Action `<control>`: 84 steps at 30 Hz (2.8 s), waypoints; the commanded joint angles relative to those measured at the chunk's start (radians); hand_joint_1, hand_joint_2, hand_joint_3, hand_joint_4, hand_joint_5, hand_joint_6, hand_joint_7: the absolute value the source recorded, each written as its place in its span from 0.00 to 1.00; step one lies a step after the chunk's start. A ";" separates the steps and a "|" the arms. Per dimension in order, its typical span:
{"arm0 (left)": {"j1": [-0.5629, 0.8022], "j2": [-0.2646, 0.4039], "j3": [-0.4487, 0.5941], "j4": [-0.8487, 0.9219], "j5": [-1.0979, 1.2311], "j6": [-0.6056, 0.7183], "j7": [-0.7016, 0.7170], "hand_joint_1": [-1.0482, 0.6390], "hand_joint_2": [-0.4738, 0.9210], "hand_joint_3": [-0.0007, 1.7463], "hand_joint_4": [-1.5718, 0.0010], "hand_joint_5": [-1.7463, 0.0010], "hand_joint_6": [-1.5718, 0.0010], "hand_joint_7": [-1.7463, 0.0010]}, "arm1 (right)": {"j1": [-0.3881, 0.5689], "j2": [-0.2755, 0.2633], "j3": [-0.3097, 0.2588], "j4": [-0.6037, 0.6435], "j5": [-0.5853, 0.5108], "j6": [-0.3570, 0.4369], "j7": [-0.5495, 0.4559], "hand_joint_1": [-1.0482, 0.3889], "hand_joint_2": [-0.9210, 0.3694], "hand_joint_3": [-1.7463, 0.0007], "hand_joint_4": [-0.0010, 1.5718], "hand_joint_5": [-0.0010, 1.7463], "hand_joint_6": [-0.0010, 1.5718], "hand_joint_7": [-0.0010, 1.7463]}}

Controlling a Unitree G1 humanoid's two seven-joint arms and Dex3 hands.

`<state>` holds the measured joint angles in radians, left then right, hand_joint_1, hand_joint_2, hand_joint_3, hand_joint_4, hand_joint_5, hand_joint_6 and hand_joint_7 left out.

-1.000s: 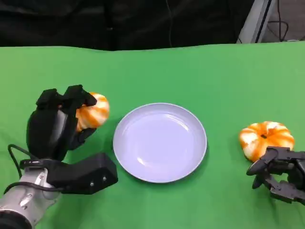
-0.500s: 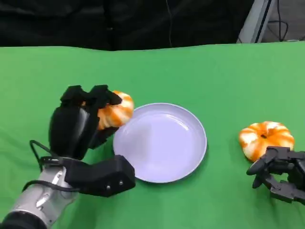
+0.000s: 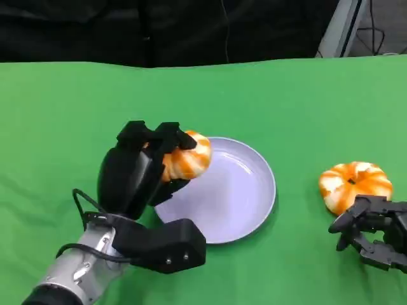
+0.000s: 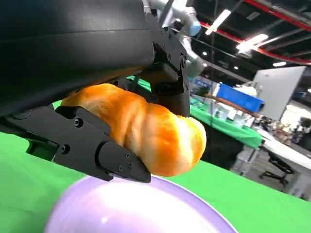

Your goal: Grasp the bread from the table and place it into the plate.

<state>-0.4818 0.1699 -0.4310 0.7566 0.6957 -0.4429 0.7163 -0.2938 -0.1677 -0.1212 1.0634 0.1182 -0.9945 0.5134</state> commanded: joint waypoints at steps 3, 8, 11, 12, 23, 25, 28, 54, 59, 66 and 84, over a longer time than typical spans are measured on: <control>-0.033 -0.024 -0.011 0.072 0.003 -0.027 -0.003 0.60 1.00 0.15 0.67 0.01 0.61 0.22 | 0.000 -0.008 -0.002 0.000 -0.003 -0.010 -0.005 0.76 0.10 0.61 0.56 0.78 0.60 0.53; -0.052 -0.052 -0.015 0.118 -0.007 -0.044 -0.020 0.61 1.00 0.16 0.68 0.00 0.62 0.22 | 0.002 -0.010 0.000 -0.002 -0.006 -0.012 -0.009 0.76 0.10 0.61 0.56 0.77 0.60 0.54; -0.066 -0.064 -0.017 0.150 -0.009 -0.057 -0.027 0.62 1.00 0.16 0.68 0.00 0.60 0.24 | 0.001 -0.010 0.000 0.000 -0.007 -0.014 -0.011 0.76 0.10 0.61 0.56 0.77 0.60 0.54; -0.072 -0.070 -0.019 0.162 -0.007 -0.057 -0.028 0.62 1.00 0.16 0.68 0.00 0.60 0.25 | 0.001 -0.010 0.000 0.001 -0.006 -0.015 -0.010 0.76 0.10 0.61 0.56 0.77 0.60 0.54; -0.132 -0.104 -0.044 0.259 -0.004 -0.075 -0.039 0.61 1.00 0.14 0.68 0.01 0.60 0.26 | -0.001 -0.011 0.000 0.003 -0.007 -0.018 -0.011 0.76 0.10 0.61 0.56 0.77 0.60 0.53; -0.141 -0.110 -0.045 0.269 -0.008 -0.076 -0.046 0.62 1.00 0.13 0.69 0.00 0.60 0.26 | -0.001 -0.011 0.000 0.003 -0.008 -0.018 -0.012 0.76 0.10 0.60 0.56 0.77 0.60 0.53; -0.151 -0.116 -0.045 0.276 -0.010 -0.070 -0.053 0.62 1.00 0.13 0.69 0.00 0.60 0.24 | -0.002 -0.009 -0.002 0.003 -0.002 -0.019 -0.005 0.76 0.10 0.60 0.56 0.77 0.60 0.53; -0.222 -0.147 -0.056 0.384 -0.011 -0.076 -0.113 0.57 1.00 0.16 0.68 0.04 0.55 0.36 | -0.003 -0.009 -0.001 0.003 -0.025 -0.017 -0.030 0.76 0.11 0.59 0.56 0.77 0.60 0.53; -0.227 -0.146 -0.063 0.391 -0.005 -0.072 -0.131 0.56 1.00 0.12 0.67 0.13 0.51 0.51 | -0.002 -0.006 -0.002 0.003 -0.021 -0.017 -0.027 0.76 0.11 0.59 0.56 0.77 0.60 0.53; -0.233 -0.148 -0.070 0.404 -0.010 -0.062 -0.166 0.53 1.00 0.07 0.63 0.26 0.37 0.83 | -0.003 -0.007 -0.003 0.003 -0.022 -0.015 -0.029 0.76 0.10 0.60 0.56 0.77 0.60 0.54; -0.239 -0.155 -0.076 0.430 -0.026 -0.031 -0.264 0.48 1.00 0.09 0.47 0.76 0.40 1.00 | 0.002 -0.005 0.000 -0.007 -0.025 -0.015 -0.039 0.76 0.11 0.61 0.56 0.77 0.61 0.52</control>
<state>-0.6960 0.0112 -0.5045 1.1769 0.6731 -0.4845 0.4676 -0.2938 -0.1639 -0.1175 1.0629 0.0873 -1.0048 0.4823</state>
